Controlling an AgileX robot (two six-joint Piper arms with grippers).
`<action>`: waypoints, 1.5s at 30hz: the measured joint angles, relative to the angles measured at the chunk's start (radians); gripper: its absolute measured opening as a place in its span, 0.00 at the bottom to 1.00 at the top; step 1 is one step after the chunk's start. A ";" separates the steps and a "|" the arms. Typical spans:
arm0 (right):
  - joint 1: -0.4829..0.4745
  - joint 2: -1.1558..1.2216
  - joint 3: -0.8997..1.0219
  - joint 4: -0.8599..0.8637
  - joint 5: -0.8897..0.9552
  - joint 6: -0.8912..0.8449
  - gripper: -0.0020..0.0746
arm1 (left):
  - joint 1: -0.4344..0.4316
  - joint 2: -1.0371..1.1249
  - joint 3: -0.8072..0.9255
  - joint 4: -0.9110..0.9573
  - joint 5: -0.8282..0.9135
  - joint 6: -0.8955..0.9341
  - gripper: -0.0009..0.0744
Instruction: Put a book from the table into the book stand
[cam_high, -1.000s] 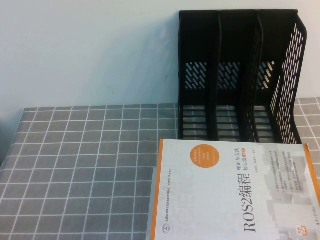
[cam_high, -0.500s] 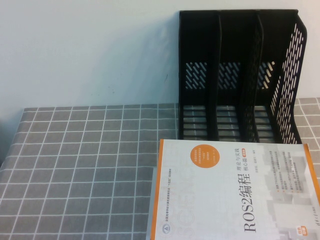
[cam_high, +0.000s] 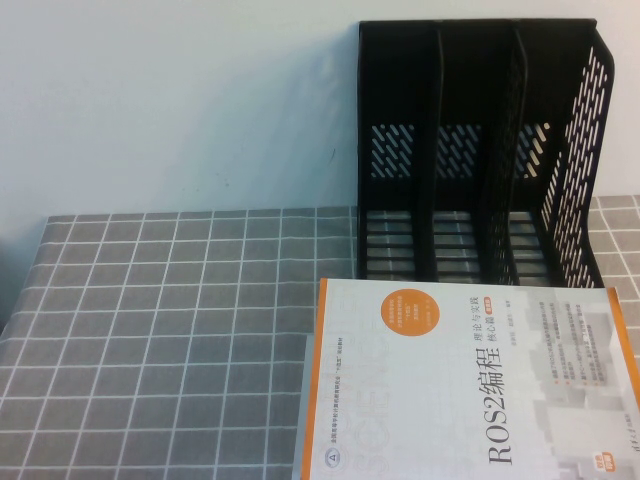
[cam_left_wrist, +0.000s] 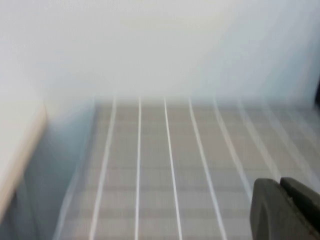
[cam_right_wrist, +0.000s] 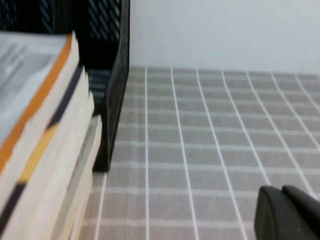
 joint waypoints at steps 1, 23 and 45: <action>0.000 0.000 0.000 0.000 -0.047 0.000 0.02 | 0.000 0.000 0.000 0.000 -0.054 0.000 0.01; 0.000 -0.002 0.000 -0.004 -1.131 -0.003 0.02 | 0.000 -0.001 -0.012 -0.079 -0.712 0.000 0.01; 0.000 0.131 -0.480 0.159 -0.099 -0.232 0.02 | 0.000 0.221 -0.430 -0.071 0.119 -0.053 0.01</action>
